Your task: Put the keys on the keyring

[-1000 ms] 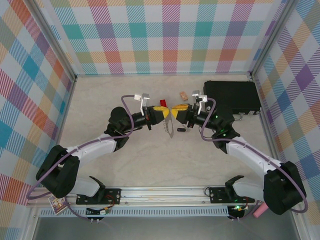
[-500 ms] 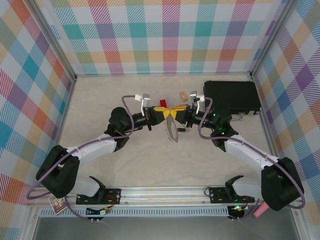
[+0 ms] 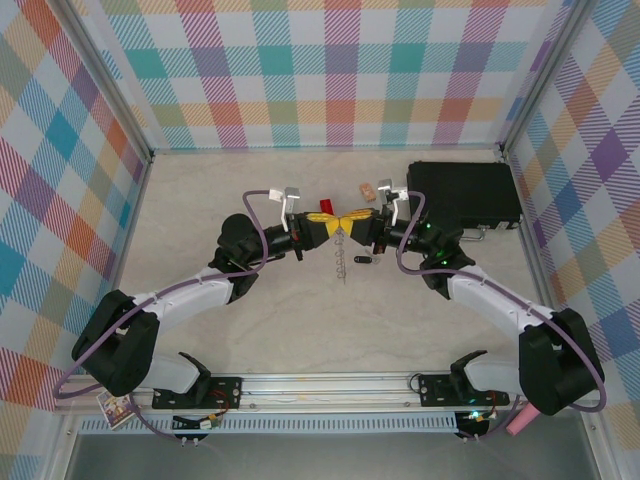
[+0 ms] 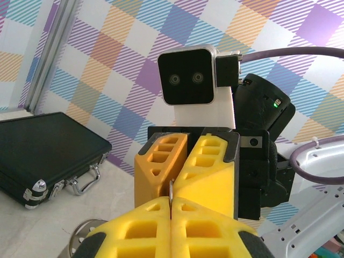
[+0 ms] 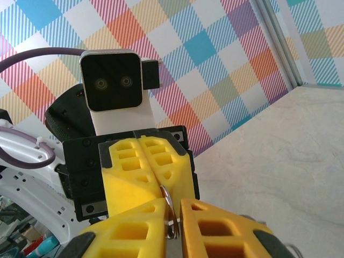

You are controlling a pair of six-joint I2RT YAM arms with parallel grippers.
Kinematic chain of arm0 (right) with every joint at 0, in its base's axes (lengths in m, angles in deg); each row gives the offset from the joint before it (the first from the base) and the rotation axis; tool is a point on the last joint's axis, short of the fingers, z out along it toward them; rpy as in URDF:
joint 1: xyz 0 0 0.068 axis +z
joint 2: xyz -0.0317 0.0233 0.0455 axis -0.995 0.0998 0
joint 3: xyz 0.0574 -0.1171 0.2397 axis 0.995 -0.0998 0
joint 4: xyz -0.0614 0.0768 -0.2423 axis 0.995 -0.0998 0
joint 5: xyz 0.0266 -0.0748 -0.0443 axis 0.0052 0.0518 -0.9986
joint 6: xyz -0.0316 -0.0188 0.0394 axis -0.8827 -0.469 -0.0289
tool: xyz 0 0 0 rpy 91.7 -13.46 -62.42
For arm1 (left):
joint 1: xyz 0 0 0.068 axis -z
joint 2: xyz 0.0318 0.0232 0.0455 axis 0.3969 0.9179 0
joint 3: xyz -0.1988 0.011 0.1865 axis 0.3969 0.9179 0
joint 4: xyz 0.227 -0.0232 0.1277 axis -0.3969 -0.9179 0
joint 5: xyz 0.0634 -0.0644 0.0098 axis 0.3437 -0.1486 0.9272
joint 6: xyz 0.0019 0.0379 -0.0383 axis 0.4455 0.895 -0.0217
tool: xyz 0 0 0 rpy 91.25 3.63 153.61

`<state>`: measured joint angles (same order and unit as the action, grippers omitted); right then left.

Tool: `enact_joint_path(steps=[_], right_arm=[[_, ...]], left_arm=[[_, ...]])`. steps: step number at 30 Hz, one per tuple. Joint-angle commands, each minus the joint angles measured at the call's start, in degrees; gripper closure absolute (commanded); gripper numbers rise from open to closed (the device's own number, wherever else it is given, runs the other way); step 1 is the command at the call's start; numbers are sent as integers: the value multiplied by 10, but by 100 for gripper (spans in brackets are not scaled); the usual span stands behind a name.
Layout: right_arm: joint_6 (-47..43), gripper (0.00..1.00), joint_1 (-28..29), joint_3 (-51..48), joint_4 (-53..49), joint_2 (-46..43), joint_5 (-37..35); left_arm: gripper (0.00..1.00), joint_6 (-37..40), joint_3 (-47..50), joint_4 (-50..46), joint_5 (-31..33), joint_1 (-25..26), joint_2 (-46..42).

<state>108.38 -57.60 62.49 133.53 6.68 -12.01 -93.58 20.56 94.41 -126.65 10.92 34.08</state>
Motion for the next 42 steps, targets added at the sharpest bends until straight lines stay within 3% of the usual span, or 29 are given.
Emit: enact_joint_path(steps=[1,8,13,19,22,24,29,32,42], right_arm=[[4,84,6,17,11,10,35],[-42,86,6,40,-66,2,85],[-63,87,5,47,-105,-9,81],[-58,99,5,49,-102,-1,92],[-58,100,5,43,-96,-5,87],[-60,100,5,43,-98,-10,80],[-70,100,0,36,-117,-23,51],[-74,100,-4,29,-121,-30,37],[-79,100,-13,14,-124,-39,16]], left_arm=[[100,-2,-8,35,-19,6,-3],[100,3,-10,23,-31,6,-5],[100,2,-10,23,-36,6,-3],[100,2,-10,24,-36,6,-4],[100,5,-9,22,-36,6,-4],[93,6,-8,19,-36,6,-5],[56,21,-2,-21,-10,-6,-33],[42,21,10,-29,18,-18,-60],[33,50,33,-104,125,-33,-107]])
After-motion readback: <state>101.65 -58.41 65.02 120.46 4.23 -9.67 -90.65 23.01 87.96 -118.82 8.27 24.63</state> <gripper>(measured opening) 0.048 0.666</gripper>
